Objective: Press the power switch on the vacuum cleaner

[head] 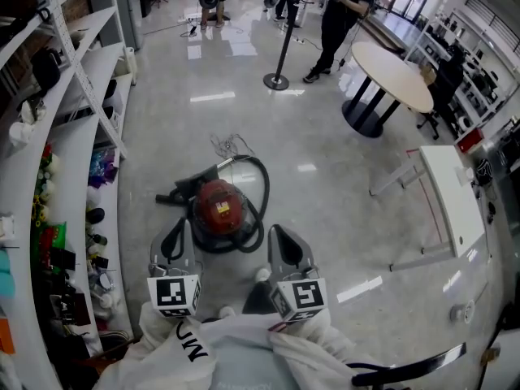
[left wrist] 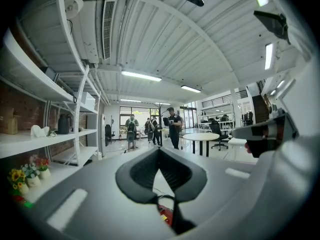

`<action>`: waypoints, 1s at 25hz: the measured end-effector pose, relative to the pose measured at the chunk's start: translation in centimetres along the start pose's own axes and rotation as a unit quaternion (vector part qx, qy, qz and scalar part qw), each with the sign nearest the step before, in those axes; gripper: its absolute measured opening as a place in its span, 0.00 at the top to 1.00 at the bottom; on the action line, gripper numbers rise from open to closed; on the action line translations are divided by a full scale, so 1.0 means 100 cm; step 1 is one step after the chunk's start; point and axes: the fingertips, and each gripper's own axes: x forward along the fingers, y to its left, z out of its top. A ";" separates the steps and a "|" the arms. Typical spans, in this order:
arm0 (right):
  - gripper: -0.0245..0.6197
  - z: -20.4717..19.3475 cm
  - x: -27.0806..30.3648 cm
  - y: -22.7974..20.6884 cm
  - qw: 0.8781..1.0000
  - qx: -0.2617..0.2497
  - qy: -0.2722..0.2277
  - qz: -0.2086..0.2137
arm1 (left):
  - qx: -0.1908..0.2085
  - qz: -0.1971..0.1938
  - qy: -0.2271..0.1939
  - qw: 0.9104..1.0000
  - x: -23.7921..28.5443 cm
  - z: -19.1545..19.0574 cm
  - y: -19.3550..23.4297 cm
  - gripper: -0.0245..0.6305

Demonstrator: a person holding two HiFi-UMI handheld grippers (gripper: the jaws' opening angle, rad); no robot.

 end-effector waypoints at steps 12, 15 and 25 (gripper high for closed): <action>0.96 0.007 0.044 -0.041 0.999 0.015 0.004 0.032 | 0.015 0.025 0.013 0.999 0.048 0.009 -0.013 0.96; 0.96 0.008 0.054 -0.055 0.999 0.016 0.007 0.040 | 0.018 0.034 0.016 0.999 0.061 0.011 -0.018 0.96; 0.96 0.010 0.077 -0.089 0.997 0.027 0.016 0.076 | 0.025 0.061 0.032 0.997 0.092 0.011 -0.038 0.96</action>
